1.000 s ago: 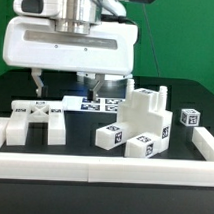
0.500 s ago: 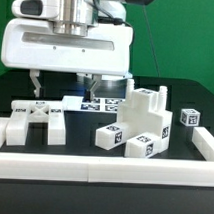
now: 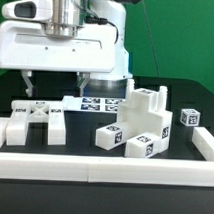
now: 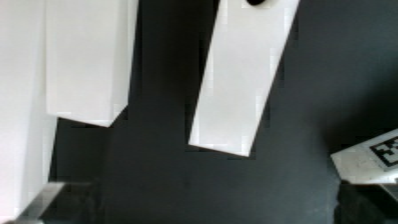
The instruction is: Assemble chair
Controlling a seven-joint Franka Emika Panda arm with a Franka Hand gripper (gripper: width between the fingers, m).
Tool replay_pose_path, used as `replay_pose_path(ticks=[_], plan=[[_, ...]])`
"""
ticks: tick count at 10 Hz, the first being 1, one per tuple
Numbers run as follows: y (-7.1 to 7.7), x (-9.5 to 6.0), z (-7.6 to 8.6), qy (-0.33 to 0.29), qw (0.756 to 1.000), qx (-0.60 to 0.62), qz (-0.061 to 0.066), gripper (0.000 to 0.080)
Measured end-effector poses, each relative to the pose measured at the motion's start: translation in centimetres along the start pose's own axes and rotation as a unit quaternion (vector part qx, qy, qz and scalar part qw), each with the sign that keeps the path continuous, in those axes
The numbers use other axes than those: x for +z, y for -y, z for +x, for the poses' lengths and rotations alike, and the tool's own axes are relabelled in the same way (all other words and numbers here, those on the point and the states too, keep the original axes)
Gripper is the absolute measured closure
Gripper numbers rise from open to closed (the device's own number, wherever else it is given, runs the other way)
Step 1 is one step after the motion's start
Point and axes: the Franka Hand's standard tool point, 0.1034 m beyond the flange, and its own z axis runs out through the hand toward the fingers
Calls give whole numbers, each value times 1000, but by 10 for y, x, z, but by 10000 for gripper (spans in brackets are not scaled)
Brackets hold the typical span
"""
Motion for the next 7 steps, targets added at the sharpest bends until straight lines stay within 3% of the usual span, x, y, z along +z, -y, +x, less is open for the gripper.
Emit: replay_pose_path(ticks=[7], plan=[[19,21,-12,44,998,19,29,151]])
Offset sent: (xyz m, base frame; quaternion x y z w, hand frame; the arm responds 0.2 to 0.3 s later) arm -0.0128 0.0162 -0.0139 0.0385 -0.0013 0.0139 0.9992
